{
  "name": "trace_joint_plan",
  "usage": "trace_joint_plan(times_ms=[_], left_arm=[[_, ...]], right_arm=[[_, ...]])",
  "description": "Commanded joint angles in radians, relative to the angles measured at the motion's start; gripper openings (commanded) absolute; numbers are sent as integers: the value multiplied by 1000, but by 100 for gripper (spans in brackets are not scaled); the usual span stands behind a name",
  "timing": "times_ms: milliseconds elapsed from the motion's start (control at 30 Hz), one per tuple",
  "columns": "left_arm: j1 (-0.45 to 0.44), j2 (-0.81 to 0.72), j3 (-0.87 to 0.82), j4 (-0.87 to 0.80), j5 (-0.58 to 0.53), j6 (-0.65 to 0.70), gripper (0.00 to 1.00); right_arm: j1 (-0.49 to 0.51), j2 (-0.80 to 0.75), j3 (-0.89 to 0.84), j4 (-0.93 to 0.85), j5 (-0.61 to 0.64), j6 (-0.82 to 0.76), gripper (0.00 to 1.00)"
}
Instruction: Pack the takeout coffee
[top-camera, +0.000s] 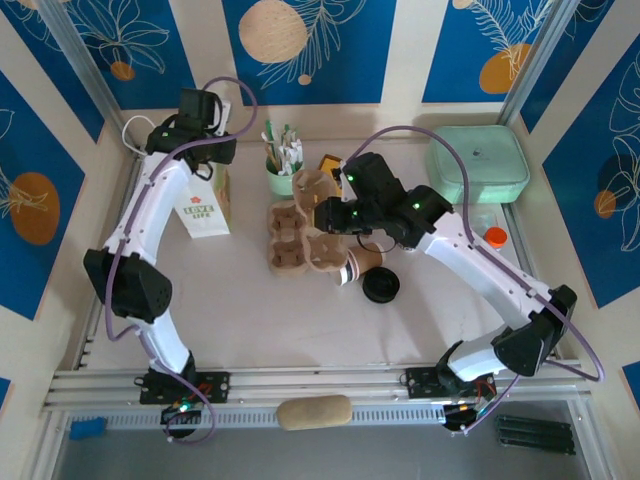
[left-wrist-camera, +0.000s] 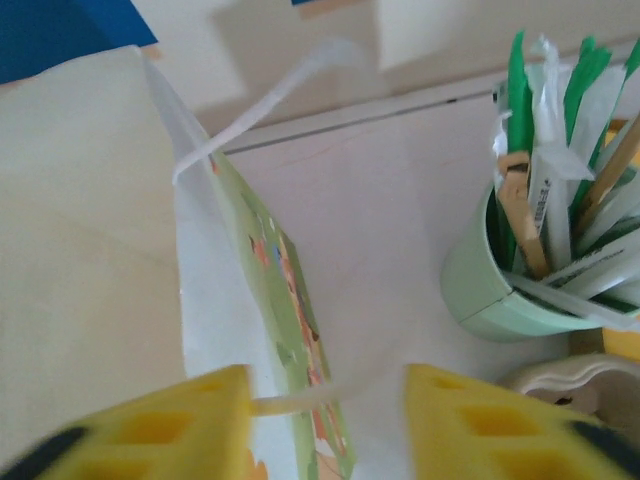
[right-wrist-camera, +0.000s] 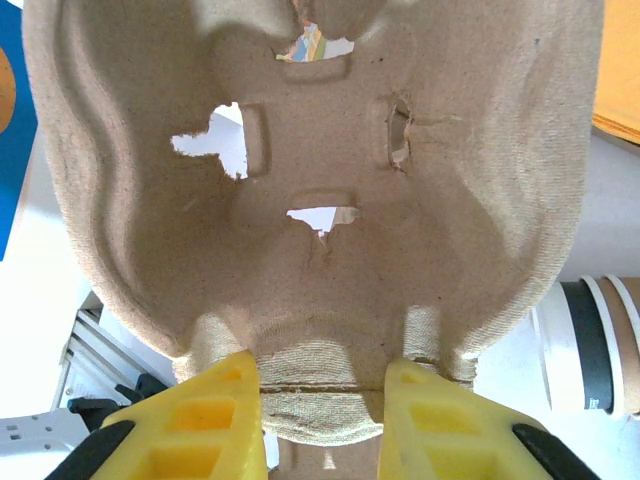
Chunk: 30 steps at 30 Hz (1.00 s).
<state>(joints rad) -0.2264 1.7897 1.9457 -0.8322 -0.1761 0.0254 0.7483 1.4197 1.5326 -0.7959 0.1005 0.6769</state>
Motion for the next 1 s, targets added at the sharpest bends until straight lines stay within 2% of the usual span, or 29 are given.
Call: trace_joint_plan(times_ms=[0,67,100,567,800,967], left_arm=[[8,-11,47,-23,17,24,20],[7,-31,37,-48,34,25,5],[8,-45,27,-57,39,24,0],[-2,-355,-240,-166,192,-133,0],[-39,-494,-358,-170,277,-275,0],[-93,-603,-460,-107,316,-414,0]], right_arm=[[-9,-29,-5,-18,-22,-2,26],[-15,-30,-5,-17,-27,-8,26],[-18,-28,-3,-17,-30,-10,26],[-59,-13,-12,15,-88,-42,26],[-78,-27,-29,26,-105,-47,26],[-92,-39,-44,35,-120,-49,26]])
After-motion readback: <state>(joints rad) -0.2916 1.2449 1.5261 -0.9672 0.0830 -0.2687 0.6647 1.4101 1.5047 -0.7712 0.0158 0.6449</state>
